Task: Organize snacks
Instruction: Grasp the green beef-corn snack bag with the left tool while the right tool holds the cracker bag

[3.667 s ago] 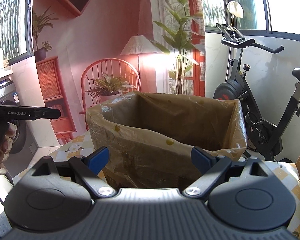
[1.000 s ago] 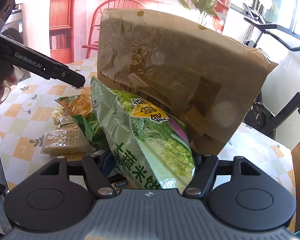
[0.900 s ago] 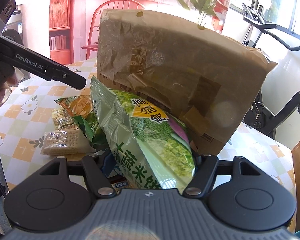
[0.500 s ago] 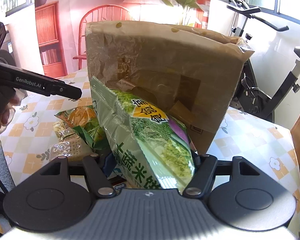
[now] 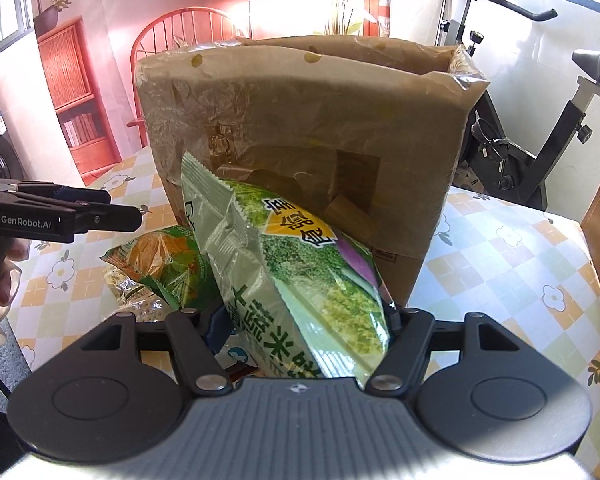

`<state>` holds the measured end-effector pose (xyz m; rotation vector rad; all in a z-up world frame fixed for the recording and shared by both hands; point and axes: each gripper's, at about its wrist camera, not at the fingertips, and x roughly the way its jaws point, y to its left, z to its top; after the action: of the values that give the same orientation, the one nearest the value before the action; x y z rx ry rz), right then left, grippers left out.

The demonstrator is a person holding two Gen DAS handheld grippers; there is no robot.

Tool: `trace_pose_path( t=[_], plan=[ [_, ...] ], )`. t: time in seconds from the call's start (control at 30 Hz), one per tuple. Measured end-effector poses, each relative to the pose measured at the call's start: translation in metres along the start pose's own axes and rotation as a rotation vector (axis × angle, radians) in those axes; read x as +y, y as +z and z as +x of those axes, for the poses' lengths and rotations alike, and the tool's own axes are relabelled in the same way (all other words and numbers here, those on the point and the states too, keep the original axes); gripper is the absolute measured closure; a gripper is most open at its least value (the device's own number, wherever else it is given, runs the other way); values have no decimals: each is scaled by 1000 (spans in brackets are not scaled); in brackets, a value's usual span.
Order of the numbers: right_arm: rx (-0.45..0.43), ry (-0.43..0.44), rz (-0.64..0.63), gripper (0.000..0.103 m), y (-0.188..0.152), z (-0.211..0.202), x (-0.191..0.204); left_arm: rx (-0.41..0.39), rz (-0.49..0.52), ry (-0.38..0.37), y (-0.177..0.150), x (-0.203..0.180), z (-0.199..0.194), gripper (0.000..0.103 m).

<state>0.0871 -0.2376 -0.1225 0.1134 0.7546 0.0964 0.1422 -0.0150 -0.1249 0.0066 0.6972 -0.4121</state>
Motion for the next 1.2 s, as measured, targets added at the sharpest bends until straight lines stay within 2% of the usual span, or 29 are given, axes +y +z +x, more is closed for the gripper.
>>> trace_pose_path(
  t=[0.43,0.6,0.7,0.87,0.93,0.97,1.03,1.2],
  plan=[
    [7,-8,34,35,0,4,-3,39,-75,-25,2,5,14,22],
    [8,-10,34,35,0,6,-3,110,-120,-62,5,1,48,16],
    [8,-12,24,35,-1,7,-1,190,-176,-87,-2,8,74,14],
    [4,-5,21,35,-3,8,-1,225,-216,-101,-20,14,90,3],
    [3,-5,21,35,-3,9,-2,242,-228,-125,-27,13,94,3],
    [3,-5,22,35,-3,9,-2,242,-240,-132,-28,14,95,3],
    [2,-5,21,35,-3,9,-1,218,-249,-151,-29,14,92,18],
    [2,-3,23,35,-3,6,-1,155,-171,-115,-24,8,71,31]
  ],
)
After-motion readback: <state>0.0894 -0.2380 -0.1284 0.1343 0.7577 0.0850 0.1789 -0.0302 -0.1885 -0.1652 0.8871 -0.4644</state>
